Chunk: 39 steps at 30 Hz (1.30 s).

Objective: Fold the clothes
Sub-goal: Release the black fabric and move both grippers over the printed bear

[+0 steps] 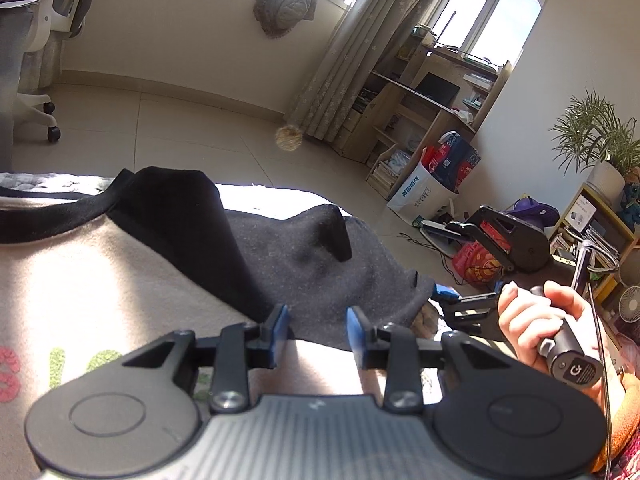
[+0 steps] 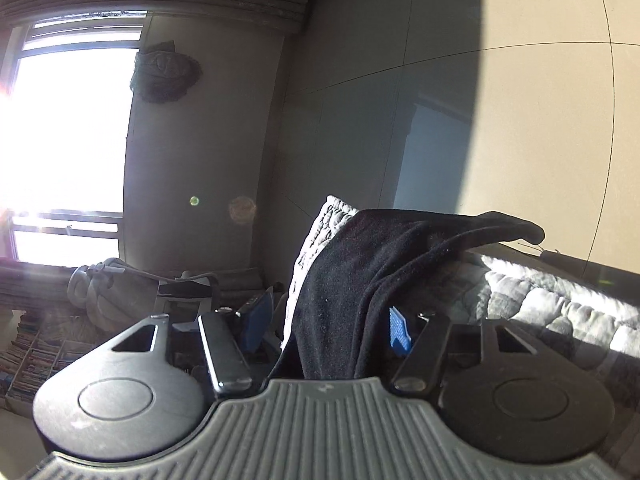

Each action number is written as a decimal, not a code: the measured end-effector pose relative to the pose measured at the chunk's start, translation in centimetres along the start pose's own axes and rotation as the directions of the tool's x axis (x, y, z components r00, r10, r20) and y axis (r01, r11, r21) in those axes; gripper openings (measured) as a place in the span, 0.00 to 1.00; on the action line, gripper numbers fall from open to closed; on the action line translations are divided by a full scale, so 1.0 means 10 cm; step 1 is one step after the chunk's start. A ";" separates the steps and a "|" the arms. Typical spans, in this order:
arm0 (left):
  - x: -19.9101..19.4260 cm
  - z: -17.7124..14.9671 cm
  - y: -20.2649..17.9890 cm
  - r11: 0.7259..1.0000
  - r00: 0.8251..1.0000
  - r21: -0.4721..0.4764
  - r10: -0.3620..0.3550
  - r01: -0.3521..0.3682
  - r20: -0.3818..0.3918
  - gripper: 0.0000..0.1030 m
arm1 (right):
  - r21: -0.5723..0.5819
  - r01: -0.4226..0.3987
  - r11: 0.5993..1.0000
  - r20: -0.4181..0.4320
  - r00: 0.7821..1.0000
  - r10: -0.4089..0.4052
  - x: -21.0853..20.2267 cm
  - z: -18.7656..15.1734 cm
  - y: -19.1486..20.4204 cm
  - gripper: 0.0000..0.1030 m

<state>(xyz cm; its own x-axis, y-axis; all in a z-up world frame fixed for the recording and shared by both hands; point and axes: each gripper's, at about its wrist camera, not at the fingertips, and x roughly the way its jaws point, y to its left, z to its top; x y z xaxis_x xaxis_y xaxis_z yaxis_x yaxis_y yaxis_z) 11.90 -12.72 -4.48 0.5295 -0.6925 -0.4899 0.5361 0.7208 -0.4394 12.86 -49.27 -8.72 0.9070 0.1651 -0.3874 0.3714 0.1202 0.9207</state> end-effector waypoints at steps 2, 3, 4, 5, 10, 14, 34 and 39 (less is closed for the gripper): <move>0.00 -0.01 0.00 1.000 1.000 -0.002 0.000 0.000 0.005 0.32 | 0.009 0.001 1.000 0.034 0.999 -0.001 0.02 0.08 -0.06 0.45; 0.00 -0.01 0.01 1.000 1.000 -0.006 -0.001 0.001 0.007 0.32 | 0.003 0.007 1.000 0.055 0.998 -0.007 0.03 0.11 -0.09 0.42; 0.00 -0.02 0.02 1.000 1.000 -0.011 -0.002 0.002 0.009 0.32 | 0.013 0.008 1.000 0.070 0.998 -0.009 0.05 0.14 -0.14 0.40; 0.00 -0.02 0.03 1.000 1.000 -0.015 -0.004 0.004 0.011 0.32 | 0.007 0.011 1.000 0.080 0.997 -0.012 0.06 0.15 -0.16 0.31; -0.02 0.03 0.03 1.000 1.000 -0.024 0.004 -0.004 -0.002 0.32 | -0.117 0.022 0.993 0.163 0.987 -0.003 -0.03 0.10 -0.06 0.11; -0.09 0.13 0.06 0.999 0.999 -0.026 0.045 -0.045 -0.017 0.34 | -0.345 0.009 0.939 0.247 0.966 0.081 -0.23 -0.10 0.40 0.09; -1.16 0.28 0.53 0.918 0.945 -0.227 0.305 -0.324 -0.115 0.38 | -0.838 -0.116 0.534 -0.076 0.993 0.095 -0.37 -2.04 1.18 0.10; -1.44 0.13 0.61 0.884 0.936 -0.309 0.320 -0.352 -0.149 0.38 | -0.872 -0.044 0.487 -0.107 0.989 -0.101 -0.29 -2.52 1.03 0.10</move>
<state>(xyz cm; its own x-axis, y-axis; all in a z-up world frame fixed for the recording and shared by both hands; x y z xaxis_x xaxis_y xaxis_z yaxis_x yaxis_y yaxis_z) 8.45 1.64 0.89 0.5693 -0.4126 -0.7111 0.0844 0.8897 -0.4486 9.06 -23.79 0.69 0.8384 0.2557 -0.4814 -0.0325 0.9050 0.4242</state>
